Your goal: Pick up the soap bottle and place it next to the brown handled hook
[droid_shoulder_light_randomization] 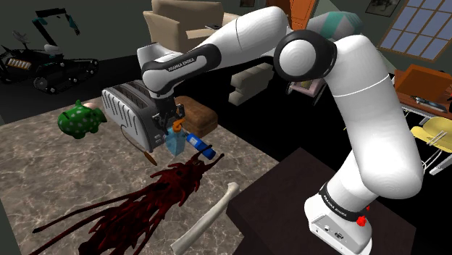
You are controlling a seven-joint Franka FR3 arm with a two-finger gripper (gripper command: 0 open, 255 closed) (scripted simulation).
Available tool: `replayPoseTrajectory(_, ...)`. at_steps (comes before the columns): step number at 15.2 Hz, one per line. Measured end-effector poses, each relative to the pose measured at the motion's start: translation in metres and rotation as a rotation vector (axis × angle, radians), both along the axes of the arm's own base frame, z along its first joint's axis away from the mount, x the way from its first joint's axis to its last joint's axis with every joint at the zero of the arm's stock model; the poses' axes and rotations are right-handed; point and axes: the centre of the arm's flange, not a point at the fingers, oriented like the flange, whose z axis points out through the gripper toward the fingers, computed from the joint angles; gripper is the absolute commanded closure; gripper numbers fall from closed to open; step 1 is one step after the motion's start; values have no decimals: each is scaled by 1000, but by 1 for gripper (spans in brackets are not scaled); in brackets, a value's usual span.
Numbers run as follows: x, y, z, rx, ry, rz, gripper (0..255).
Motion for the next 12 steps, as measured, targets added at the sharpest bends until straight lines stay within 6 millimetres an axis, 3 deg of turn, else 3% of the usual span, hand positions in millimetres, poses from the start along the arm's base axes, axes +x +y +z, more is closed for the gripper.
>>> replayPoseTrajectory(1,0,0,0,0,0,0,0)
replayPoseTrajectory(7,0,-1,0,-1,0,-1,0)
replayPoseTrajectory(12,11,5,42,-1,-1,-1,0)
